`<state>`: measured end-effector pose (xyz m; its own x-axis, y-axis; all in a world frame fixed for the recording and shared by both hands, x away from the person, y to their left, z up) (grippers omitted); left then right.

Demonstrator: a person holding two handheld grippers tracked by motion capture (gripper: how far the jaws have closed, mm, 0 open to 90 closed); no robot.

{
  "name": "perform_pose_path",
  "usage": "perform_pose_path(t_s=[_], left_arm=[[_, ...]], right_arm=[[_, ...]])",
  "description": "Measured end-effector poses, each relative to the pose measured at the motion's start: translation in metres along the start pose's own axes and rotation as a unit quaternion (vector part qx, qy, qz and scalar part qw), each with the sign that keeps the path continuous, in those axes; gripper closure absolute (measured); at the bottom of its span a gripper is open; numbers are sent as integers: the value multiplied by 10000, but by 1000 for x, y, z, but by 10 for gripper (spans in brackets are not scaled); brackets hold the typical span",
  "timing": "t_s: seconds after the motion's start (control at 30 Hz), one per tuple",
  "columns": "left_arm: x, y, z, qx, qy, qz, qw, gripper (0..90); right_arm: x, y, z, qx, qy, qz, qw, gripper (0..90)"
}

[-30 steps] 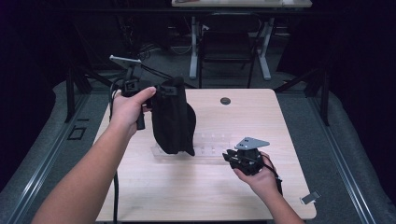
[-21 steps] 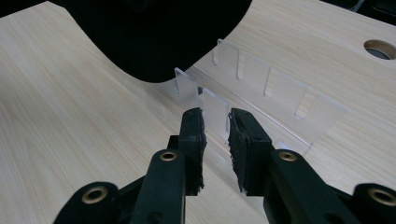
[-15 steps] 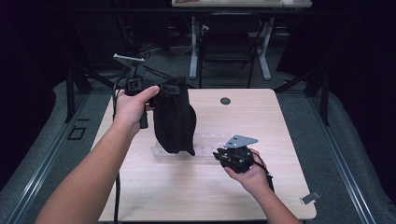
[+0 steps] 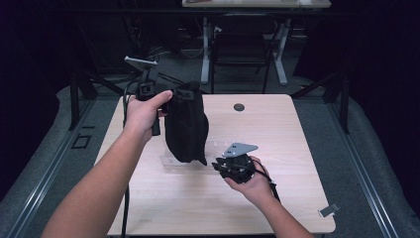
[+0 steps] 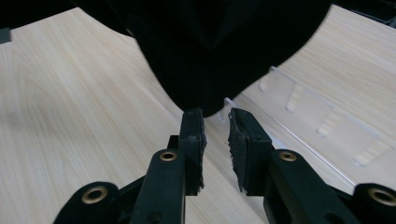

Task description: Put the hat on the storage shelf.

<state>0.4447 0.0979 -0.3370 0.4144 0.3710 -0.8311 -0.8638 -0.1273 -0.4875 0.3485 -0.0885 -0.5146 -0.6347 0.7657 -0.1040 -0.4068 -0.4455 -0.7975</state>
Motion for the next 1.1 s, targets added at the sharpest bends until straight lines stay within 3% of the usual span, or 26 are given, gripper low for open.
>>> perform_pose_path(t_s=[0.43,0.97,1.0,1.1], left_arm=[[-3,2,-9,-9,35,36,10000,853],[-6,3,-11,-20,9,2,10000,839],[-5,3,-10,5,-7,-105,9999,835],[-8,3,-10,-13,24,-98,9999,810]], right_arm=[[24,-15,-5,-151,-199,250,9994,738],[30,-24,-5,-208,70,570,9981,832],[30,-24,-5,-198,69,594,9980,834],[30,-23,-5,-213,87,666,9975,839]])
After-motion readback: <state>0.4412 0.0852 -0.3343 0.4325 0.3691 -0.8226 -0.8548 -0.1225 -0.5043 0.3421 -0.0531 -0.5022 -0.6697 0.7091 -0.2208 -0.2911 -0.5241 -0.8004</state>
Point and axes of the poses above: each handheld gripper's, and its own axes: z roughly backward along the jaws, y roughly out of its underside, x roughly to its left, the point moved 5 cm from there along -z, roughly forward along the jaws, and after that the axes turned 11 degrees about y, right-handed, at the moved point
